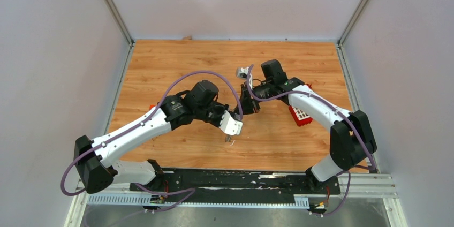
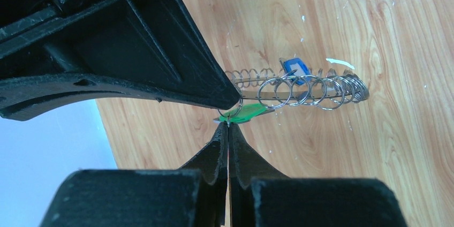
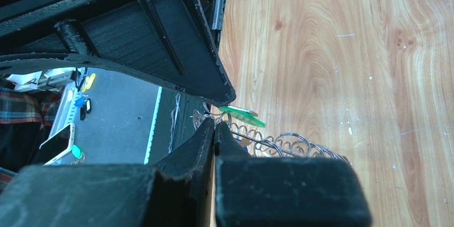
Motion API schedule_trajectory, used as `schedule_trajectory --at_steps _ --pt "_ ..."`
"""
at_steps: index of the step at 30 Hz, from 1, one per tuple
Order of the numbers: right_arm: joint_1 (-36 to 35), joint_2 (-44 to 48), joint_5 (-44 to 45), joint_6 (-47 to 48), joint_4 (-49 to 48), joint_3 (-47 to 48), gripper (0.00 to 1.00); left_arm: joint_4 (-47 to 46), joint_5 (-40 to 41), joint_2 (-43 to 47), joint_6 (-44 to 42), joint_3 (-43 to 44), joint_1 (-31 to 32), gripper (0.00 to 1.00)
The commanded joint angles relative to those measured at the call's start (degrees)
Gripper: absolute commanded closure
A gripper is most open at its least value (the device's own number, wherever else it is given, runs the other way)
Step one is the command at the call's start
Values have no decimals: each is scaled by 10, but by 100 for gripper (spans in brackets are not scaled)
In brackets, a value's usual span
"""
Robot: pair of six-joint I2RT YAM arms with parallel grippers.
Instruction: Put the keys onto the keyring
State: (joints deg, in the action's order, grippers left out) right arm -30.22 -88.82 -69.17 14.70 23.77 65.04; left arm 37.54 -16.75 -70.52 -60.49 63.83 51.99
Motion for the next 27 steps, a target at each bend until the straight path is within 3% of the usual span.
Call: schedule_trajectory --at_steps 1,27 --pt "-6 -2 -38 13 -14 30 100 -4 -25 15 -10 16 -1 100" --pt "-6 -12 -54 23 5 40 100 -19 23 14 -52 -7 -1 100"
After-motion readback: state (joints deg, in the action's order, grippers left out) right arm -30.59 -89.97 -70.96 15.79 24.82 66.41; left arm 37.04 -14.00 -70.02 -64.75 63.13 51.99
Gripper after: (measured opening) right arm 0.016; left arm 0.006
